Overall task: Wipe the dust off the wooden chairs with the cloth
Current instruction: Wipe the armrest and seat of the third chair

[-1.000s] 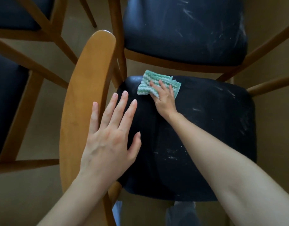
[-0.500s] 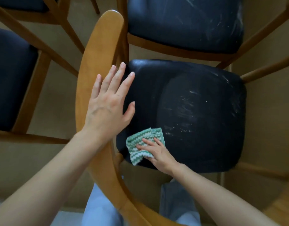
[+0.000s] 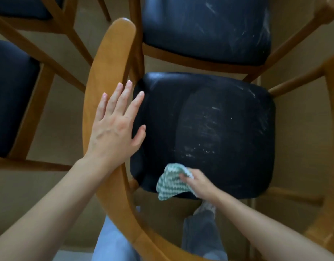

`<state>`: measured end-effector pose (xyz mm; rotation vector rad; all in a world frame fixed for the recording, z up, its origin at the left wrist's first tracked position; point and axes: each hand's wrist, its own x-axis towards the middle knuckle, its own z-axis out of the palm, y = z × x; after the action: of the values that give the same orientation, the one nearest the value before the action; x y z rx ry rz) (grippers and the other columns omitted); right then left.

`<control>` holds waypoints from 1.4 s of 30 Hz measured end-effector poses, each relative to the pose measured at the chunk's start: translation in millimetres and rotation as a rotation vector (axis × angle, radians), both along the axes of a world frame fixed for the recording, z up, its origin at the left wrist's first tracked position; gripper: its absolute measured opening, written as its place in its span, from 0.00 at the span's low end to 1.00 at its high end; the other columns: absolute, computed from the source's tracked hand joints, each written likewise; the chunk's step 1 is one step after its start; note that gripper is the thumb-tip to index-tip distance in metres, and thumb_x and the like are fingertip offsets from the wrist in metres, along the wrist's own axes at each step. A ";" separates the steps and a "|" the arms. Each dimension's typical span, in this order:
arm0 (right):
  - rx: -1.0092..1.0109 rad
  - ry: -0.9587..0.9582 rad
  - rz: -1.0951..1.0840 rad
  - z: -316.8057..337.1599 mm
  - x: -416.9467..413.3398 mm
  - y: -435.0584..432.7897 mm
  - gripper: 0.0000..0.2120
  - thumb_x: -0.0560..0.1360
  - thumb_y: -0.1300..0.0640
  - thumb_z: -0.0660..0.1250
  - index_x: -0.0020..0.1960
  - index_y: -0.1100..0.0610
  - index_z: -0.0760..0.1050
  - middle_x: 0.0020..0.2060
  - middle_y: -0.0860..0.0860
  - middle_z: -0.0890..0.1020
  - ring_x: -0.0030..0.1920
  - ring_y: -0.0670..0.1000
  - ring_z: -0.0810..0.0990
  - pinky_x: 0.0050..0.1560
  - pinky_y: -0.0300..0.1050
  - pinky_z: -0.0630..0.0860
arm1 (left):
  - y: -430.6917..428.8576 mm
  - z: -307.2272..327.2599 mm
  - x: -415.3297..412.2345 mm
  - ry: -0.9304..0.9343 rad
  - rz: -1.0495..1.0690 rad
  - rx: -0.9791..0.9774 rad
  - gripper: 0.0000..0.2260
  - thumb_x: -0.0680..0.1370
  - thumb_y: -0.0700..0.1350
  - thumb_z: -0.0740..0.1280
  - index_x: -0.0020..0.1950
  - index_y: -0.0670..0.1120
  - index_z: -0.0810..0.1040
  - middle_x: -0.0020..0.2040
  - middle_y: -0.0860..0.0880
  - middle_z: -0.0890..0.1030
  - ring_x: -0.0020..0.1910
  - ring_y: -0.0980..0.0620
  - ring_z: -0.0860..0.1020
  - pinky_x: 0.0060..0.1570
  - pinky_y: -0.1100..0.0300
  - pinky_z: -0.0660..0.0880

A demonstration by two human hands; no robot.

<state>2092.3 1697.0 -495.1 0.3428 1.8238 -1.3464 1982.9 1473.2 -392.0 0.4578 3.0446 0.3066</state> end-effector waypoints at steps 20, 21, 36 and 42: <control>0.795 0.550 0.100 -66.2 -287.3 79.7 0.21 0.78 0.45 0.61 0.69 0.50 0.69 0.67 0.52 0.73 0.69 0.54 0.65 0.70 0.51 0.55 | 22.2 -15.8 -80.9 0.065 -0.080 -0.170 0.30 0.75 0.56 0.58 0.75 0.46 0.60 0.75 0.41 0.59 0.75 0.43 0.53 0.72 0.44 0.49; 0.819 0.565 0.112 -68.6 -287.4 79.4 0.23 0.77 0.44 0.62 0.70 0.48 0.68 0.68 0.50 0.71 0.70 0.52 0.64 0.71 0.52 0.54 | 22.4 -15.7 -81.0 0.055 -0.092 -0.177 0.30 0.74 0.56 0.57 0.75 0.46 0.61 0.75 0.41 0.60 0.75 0.43 0.54 0.73 0.44 0.49; 0.427 0.651 -0.074 -53.5 -145.9 18.7 0.18 0.78 0.56 0.64 0.68 0.54 0.72 0.69 0.56 0.70 0.73 0.51 0.62 0.75 0.51 0.47 | 29.1 0.8 -72.3 -0.084 -0.282 -0.095 0.29 0.78 0.54 0.60 0.76 0.49 0.57 0.76 0.43 0.56 0.76 0.44 0.51 0.73 0.47 0.44; 0.353 0.599 0.210 -40.9 -34.3 -2.6 0.21 0.76 0.61 0.65 0.69 0.55 0.70 0.69 0.50 0.70 0.73 0.45 0.58 0.69 0.33 0.37 | 44.4 -0.6 -41.4 -0.343 -0.327 -0.126 0.33 0.79 0.58 0.56 0.77 0.54 0.41 0.78 0.50 0.42 0.76 0.51 0.38 0.73 0.54 0.37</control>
<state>2058.0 1694.4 -536.0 -0.0910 2.5230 -1.0402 1941.5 1517.7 -392.6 0.7880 2.5857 0.1557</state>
